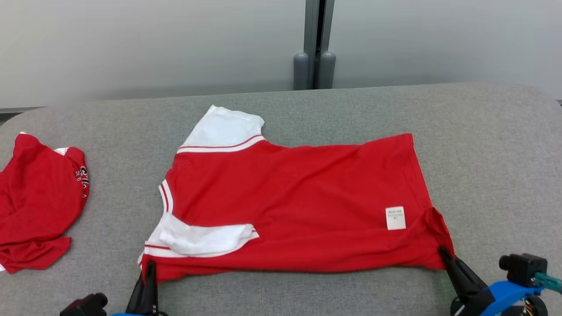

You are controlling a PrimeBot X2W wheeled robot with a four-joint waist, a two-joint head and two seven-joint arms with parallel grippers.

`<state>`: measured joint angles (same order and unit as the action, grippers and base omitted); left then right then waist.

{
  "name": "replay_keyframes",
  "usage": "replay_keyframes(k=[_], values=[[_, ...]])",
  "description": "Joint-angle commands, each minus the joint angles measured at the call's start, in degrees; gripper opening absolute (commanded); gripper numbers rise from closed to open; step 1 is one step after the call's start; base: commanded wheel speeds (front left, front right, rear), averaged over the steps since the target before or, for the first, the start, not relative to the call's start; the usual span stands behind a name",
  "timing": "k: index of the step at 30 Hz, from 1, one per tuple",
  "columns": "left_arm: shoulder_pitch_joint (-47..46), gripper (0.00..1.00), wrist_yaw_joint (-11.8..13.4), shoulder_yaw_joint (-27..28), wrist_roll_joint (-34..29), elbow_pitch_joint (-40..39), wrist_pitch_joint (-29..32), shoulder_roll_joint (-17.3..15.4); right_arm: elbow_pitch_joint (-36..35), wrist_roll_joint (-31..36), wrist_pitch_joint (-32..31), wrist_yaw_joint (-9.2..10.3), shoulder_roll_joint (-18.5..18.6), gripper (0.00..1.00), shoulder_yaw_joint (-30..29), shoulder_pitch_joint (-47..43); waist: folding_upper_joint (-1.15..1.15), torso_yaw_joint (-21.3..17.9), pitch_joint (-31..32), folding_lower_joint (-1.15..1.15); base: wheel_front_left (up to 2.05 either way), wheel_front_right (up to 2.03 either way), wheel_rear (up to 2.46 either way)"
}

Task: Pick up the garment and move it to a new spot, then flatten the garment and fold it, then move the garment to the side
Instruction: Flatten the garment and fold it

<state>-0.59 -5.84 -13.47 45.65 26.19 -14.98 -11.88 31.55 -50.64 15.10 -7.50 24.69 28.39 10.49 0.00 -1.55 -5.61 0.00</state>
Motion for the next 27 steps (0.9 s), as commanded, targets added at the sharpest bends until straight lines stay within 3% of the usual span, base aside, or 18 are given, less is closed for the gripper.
replay_keyframes(k=[1,10,11,12,13,14,27], values=[[0.80,0.00,0.43,0.50,-0.43,-0.75,-0.28,-0.03,-0.59,0.22,-0.05,0.01,0.95,0.00,-0.58,-1.46,0.00,0.07,0.03,0.00,0.00,0.00,0.00],[5.70,0.00,2.58,0.31,-2.72,-4.97,-0.28,-0.28,-5.87,0.74,-3.77,0.01,1.36,0.00,-4.36,-7.87,0.00,0.19,-0.07,0.00,0.00,0.00,0.00],[5.74,0.00,2.87,0.10,-3.42,-5.08,-0.28,-0.39,-6.13,1.10,-3.99,0.01,1.01,0.14,-4.71,-8.08,0.00,0.15,-0.08,0.00,0.00,0.00,0.00],[5.69,0.25,3.20,-0.06,-4.13,-5.28,-0.28,-0.44,-6.34,1.93,-4.20,0.01,0.90,0.71,-5.25,-8.21,0.00,0.10,-0.07,0.00,0.00,0.00,0.00],[5.59,0.95,3.37,-0.16,-4.52,-5.42,-0.28,-0.25,-6.40,2.81,-4.19,0.01,0.76,1.00,-5.71,-8.37,0.00,0.06,-0.03,0.00,0.00,0.00,0.00],[5.32,1.00,3.57,0.10,-5.11,-5.80,-0.28,0.01,-6.51,3.22,-3.87,0.01,0.31,1.00,-6.36,-8.38,0.00,0.04,0.03,0.00,0.00,0.00,0.00],[3.37,1.00,4.76,6.38,-17.23,-13.84,-0.28,1.34,-12.12,15.91,-0.23,0.01,-4.47,1.00,-15.73,-5.20,0.00,-0.87,1.61,0.00,0.00,0.00,0.00]])
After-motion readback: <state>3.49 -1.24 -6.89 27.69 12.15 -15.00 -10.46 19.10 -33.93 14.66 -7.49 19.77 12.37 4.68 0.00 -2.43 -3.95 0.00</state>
